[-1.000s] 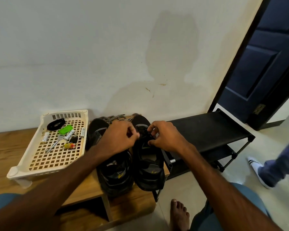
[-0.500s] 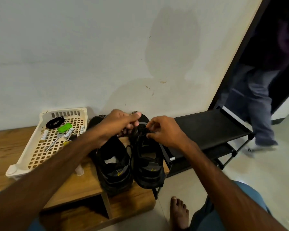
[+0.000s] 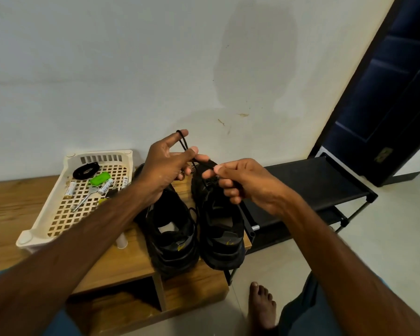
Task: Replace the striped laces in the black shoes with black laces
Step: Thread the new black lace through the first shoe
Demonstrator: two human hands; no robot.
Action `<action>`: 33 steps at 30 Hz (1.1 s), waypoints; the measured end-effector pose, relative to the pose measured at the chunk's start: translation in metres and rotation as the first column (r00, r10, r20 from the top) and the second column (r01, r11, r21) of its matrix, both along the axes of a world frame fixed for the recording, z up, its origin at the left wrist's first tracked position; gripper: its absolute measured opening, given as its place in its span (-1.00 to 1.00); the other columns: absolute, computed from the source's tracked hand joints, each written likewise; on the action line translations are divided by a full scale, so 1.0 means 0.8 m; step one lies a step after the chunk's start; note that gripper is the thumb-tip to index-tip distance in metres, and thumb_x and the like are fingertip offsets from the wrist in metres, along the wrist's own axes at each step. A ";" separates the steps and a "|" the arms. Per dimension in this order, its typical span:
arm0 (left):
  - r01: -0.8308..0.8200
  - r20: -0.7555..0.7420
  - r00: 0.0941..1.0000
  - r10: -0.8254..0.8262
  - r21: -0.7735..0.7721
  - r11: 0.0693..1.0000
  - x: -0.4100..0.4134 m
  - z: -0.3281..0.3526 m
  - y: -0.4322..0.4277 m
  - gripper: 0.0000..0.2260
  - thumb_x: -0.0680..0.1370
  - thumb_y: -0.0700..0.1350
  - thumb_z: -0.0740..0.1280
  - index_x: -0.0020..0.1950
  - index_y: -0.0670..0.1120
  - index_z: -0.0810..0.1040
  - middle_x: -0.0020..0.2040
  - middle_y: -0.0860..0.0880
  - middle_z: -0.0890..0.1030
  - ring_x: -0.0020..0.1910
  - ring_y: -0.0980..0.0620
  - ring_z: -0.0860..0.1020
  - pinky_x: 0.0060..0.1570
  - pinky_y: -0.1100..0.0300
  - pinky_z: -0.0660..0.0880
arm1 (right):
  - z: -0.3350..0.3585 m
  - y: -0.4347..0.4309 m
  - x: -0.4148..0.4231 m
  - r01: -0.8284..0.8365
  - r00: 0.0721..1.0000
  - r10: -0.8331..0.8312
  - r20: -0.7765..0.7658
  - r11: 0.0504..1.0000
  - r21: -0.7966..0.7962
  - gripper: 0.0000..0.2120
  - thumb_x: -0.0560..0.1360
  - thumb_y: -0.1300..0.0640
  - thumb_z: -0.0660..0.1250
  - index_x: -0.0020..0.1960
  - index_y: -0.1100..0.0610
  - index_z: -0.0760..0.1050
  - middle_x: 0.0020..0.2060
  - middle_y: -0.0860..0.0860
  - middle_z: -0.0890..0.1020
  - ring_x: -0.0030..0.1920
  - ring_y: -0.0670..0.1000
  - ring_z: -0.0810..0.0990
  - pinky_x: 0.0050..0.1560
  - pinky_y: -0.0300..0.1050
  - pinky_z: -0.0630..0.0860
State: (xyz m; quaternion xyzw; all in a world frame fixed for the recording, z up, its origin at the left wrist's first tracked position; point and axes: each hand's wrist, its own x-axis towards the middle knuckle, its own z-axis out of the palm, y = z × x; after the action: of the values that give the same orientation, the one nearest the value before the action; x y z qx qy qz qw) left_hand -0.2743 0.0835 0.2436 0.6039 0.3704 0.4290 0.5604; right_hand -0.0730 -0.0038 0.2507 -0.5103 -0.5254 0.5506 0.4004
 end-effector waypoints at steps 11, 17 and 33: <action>-0.081 -0.167 0.984 0.061 -0.115 0.990 -0.011 -0.008 0.005 -0.84 0.60 -0.16 0.42 0.09 -0.26 0.66 -0.12 -0.10 0.75 -0.32 0.04 0.68 -0.37 0.34 0.57 | -0.005 -0.002 0.028 0.137 0.888 -0.182 0.422 0.981 0.134 -0.86 0.60 0.25 0.40 0.13 0.21 0.67 -0.08 0.10 0.76 -0.07 0.01 0.73 -0.08 -0.16 0.67; 0.111 0.083 0.992 -0.094 -0.241 0.964 0.015 -0.002 -0.019 -0.82 0.61 -0.16 0.40 0.09 -0.26 0.66 -0.04 -0.20 0.74 -0.12 -0.08 0.74 -0.25 0.31 0.62 | -0.013 0.000 -0.006 -0.002 0.918 -0.106 0.382 0.962 0.272 -0.65 0.49 0.07 0.55 0.24 0.14 0.64 0.03 -0.01 0.75 0.09 -0.08 0.72 0.21 -0.11 0.63; -0.150 0.029 0.987 0.159 -0.206 0.967 -0.006 -0.008 0.008 -0.83 0.61 -0.20 0.39 0.07 -0.31 0.63 -0.13 -0.14 0.75 -0.24 -0.01 0.73 -0.30 0.33 0.62 | -0.004 0.001 0.037 0.110 0.898 -0.165 0.407 0.982 0.155 -0.84 0.62 0.32 0.34 0.16 0.26 0.65 -0.12 0.12 0.76 -0.12 0.04 0.75 -0.16 -0.17 0.67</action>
State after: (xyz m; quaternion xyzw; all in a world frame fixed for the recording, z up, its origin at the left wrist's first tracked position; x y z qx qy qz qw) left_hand -0.2793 0.0900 0.2369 0.5032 0.4455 0.4449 0.5920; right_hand -0.0432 -0.0033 0.2476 -0.6253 -0.5959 0.3639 0.3484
